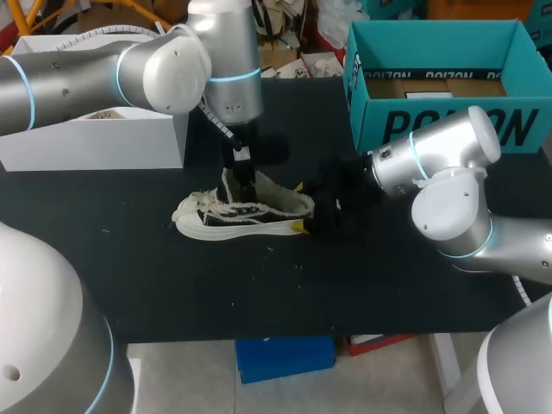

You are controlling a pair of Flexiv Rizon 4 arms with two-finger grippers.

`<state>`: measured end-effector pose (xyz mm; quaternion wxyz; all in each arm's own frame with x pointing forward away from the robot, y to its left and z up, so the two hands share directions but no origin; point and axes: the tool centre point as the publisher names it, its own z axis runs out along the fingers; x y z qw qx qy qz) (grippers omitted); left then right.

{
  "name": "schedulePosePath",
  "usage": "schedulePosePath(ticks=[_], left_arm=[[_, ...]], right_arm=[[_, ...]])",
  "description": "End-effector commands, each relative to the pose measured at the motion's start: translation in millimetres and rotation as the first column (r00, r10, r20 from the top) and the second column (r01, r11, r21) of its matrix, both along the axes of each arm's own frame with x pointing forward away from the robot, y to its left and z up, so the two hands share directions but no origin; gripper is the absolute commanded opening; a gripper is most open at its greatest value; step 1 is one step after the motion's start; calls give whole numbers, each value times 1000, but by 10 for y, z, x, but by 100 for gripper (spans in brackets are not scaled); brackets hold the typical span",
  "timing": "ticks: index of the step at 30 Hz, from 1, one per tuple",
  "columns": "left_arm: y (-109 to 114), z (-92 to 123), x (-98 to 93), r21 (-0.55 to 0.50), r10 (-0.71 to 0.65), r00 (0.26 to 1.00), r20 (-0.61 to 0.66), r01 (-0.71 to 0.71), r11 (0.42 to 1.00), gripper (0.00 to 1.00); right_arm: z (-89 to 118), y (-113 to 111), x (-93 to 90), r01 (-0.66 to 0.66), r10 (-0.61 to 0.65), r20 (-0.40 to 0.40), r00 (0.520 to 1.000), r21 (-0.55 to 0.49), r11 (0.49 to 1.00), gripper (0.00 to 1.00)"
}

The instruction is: Take the shoe out of the shoebox, open the shoe tongue, remove and reinsert the insole, then place the shoe into the shoebox

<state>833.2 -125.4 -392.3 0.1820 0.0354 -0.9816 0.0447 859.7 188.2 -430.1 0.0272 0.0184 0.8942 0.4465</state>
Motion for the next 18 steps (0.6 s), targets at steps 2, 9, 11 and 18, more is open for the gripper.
schedulePosePath(ticks=[2,9,11,18], left_arm=[[-54,-71,-20,16,-4,1000,12,3,1000,0],[-94,-201,-83,46,3,1000,27,-4,999,0],[-101,-238,-97,53,6,999,32,-7,999,0],[-104,-343,-154,69,17,999,39,-19,997,0]], right_arm=[[-26,6,11,2,-2,0,1000,-3,1000,0],[-26,6,11,2,-2,0,1000,-3,1000,0],[-26,6,11,2,-2,0,1000,-3,1000,0],[-26,6,11,2,-2,0,1000,-3,1000,0]])
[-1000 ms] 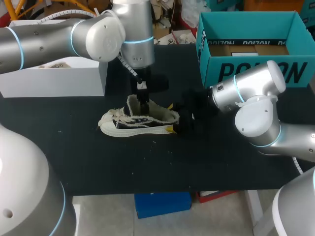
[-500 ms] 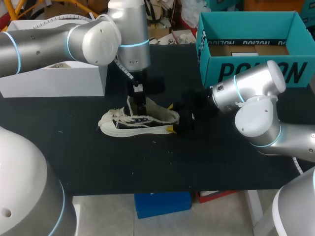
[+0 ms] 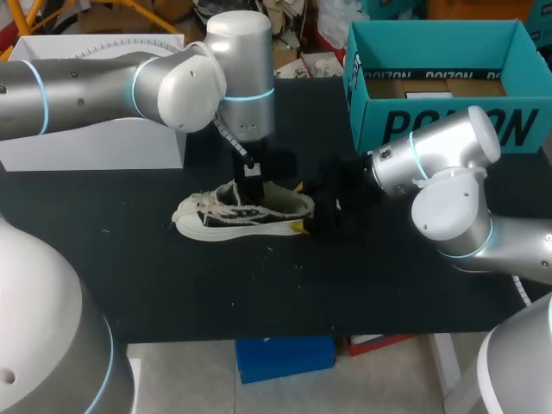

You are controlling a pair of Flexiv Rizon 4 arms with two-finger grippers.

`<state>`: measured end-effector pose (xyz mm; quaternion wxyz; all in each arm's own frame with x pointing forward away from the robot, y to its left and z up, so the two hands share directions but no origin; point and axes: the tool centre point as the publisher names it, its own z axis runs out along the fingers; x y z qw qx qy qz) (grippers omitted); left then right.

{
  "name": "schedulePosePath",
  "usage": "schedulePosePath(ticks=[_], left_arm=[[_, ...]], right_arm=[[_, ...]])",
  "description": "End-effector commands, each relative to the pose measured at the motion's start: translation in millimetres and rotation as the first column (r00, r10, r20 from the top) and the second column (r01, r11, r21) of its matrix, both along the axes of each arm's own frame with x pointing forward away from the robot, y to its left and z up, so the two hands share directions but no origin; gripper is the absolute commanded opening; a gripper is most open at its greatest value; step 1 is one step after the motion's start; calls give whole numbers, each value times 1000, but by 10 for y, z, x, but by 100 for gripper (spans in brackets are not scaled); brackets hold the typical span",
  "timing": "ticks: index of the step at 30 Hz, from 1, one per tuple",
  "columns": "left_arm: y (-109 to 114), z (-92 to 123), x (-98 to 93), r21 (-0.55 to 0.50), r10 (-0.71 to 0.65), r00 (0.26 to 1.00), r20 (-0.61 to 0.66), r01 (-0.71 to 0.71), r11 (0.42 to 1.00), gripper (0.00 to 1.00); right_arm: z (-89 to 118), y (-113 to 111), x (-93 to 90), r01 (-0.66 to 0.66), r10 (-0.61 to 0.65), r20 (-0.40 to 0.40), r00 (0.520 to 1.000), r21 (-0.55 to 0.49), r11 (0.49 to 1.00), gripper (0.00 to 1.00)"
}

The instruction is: Take the shoe out of the shoebox, open the shoe tongue, remove and reinsert the insole, then place the shoe into the shoebox

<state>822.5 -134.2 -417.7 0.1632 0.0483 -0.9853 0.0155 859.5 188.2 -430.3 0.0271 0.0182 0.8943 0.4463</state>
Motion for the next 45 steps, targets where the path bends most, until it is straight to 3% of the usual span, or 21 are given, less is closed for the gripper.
schedulePosePath(ticks=[1,18,19,20,21,25,29,36,42,44,45], left_arm=[[-14,-100,-55,7,2,1000,3,-2,1000,0],[-2,-216,-146,2,10,1000,-28,-10,1000,0],[-5,-217,-152,0,10,1000,-29,-10,1000,29],[-8,-219,-157,-1,11,1000,-29,-11,1000,64],[-10,-222,-160,-2,10,1000,-29,-10,1000,71],[-14,-234,-168,3,12,1000,-11,-12,1000,53],[-15,-243,-176,20,22,999,30,-23,1000,49],[-13,-257,-184,34,35,996,79,-38,999,53],[13,-308,-205,94,52,976,212,-74,993,50],[23,-350,-212,133,50,963,263,-87,987,69],[28,-368,-215,148,47,956,289,-93,985,68]], right_arm=[[-25,5,13,2,-2,0,1000,-3,1000,0],[-25,5,13,2,-2,0,1000,-3,1000,0],[-25,5,13,2,-2,0,1000,-3,1000,0],[-25,5,13,2,-2,0,1000,-3,1000,0],[-25,5,13,2,-2,0,1000,-3,1000,0],[-25,5,13,2,-2,0,1000,-3,1000,0],[-25,5,13,2,-2,0,1000,-3,1000,0],[-25,5,13,2,-2,0,1000,-3,1000,0],[-25,5,13,2,-2,0,1000,-3,1000,0],[-25,5,13,2,-2,0,1000,-3,1000,0],[-25,5,13,2,-2,0,1000,-3,1000,0]])
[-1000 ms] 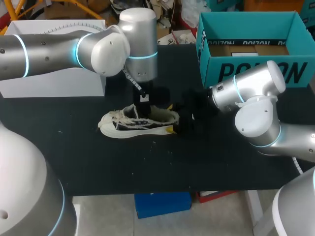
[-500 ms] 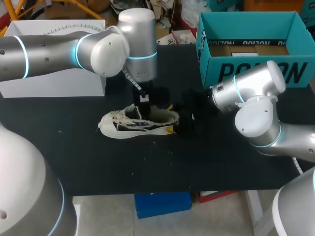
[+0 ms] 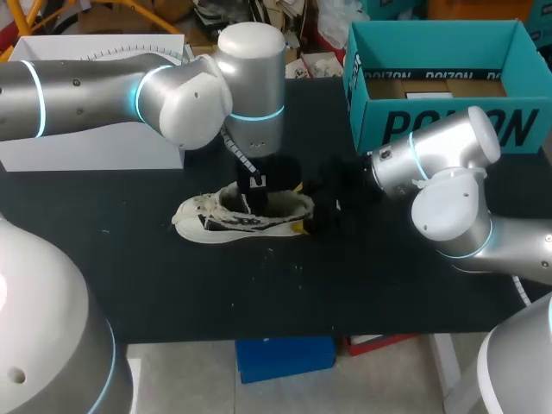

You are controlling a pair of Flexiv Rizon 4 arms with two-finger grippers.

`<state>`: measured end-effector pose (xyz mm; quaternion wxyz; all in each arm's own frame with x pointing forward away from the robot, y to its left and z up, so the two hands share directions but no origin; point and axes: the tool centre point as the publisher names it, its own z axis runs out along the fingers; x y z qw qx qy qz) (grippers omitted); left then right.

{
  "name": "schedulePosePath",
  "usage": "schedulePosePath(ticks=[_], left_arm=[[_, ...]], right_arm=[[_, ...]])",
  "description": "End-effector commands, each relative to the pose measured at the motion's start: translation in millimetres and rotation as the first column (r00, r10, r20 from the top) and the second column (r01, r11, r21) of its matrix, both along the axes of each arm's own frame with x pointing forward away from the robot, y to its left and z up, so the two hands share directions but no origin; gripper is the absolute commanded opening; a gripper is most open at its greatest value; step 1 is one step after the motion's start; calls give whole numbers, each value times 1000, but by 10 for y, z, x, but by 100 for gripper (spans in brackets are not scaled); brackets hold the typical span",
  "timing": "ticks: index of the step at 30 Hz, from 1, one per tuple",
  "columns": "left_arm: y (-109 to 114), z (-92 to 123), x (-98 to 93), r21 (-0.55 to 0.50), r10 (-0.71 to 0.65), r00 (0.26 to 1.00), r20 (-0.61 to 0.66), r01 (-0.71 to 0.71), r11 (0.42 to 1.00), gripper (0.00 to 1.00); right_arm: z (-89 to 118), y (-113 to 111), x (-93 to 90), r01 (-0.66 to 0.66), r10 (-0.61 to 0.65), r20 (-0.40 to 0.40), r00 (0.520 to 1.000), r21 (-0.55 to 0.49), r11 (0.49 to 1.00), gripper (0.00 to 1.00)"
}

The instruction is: Take the shoe out of the shoebox, open the shoe tongue, remove and reinsert the insole, then place the shoe into the shoebox

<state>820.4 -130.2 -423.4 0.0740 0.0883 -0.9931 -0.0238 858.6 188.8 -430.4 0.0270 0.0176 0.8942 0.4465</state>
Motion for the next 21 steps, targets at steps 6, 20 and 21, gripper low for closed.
schedulePosePath(ticks=[6,20,21], left_arm=[[50,-406,-164,144,8,963,268,-48,988,58],[269,-681,157,147,-2,882,471,-76,986,49],[281,-686,179,141,-3,876,482,-74,987,49]], right_arm=[[-24,-1,22,4,-4,-1,1000,-3,1000,0],[-24,-1,22,4,-4,-1,1000,-3,1000,0],[-24,-1,22,4,-4,-1,1000,-3,1000,0]])
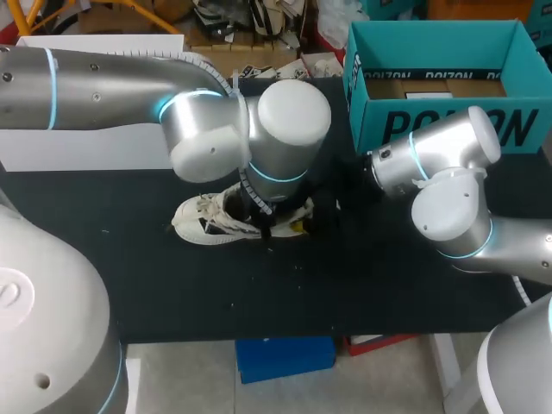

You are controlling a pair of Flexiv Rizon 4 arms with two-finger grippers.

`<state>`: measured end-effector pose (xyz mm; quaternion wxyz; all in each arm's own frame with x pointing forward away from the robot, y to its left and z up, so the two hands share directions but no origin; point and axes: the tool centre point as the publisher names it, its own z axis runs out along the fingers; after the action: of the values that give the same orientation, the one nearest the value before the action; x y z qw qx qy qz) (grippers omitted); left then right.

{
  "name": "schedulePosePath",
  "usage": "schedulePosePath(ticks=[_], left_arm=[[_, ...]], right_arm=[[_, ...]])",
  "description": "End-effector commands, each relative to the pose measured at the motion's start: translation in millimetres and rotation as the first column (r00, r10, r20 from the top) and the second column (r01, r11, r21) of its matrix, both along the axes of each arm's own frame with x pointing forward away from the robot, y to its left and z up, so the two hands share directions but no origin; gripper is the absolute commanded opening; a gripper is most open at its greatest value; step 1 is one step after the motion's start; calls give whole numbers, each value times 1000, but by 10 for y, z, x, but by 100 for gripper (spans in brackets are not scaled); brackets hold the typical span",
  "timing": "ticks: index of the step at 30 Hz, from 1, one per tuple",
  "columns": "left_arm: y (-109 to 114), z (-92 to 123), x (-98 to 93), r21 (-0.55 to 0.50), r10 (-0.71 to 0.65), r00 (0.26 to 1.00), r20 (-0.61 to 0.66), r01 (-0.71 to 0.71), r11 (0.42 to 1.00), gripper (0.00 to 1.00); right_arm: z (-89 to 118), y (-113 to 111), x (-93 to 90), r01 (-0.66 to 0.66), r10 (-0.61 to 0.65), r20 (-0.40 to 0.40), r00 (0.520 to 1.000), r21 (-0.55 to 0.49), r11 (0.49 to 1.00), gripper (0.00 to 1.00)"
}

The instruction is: Take the shoe out of the shoebox, open the shoe tongue, remove and reinsert the insole, then place the shoe into the shoebox

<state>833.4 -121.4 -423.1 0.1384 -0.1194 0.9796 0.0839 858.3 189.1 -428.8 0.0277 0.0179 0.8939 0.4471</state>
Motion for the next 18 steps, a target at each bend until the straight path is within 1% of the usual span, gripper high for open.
schedulePosePath(ticks=[1,7,14,18], left_arm=[[205,-690,73,-6,-22,995,98,23,1000,48],[252,-718,206,-37,-42,987,158,49,998,47],[282,-752,312,-88,-47,975,218,67,994,43],[283,-743,371,-97,-43,969,244,69,993,44]], right_arm=[[-40,-3,25,2,-2,-2,1000,-4,1000,0],[-40,-3,25,2,-2,-2,1000,-4,1000,0],[-40,-3,25,2,-2,-2,1000,-4,1000,0],[-40,-3,25,2,-2,-2,1000,-4,1000,0]])
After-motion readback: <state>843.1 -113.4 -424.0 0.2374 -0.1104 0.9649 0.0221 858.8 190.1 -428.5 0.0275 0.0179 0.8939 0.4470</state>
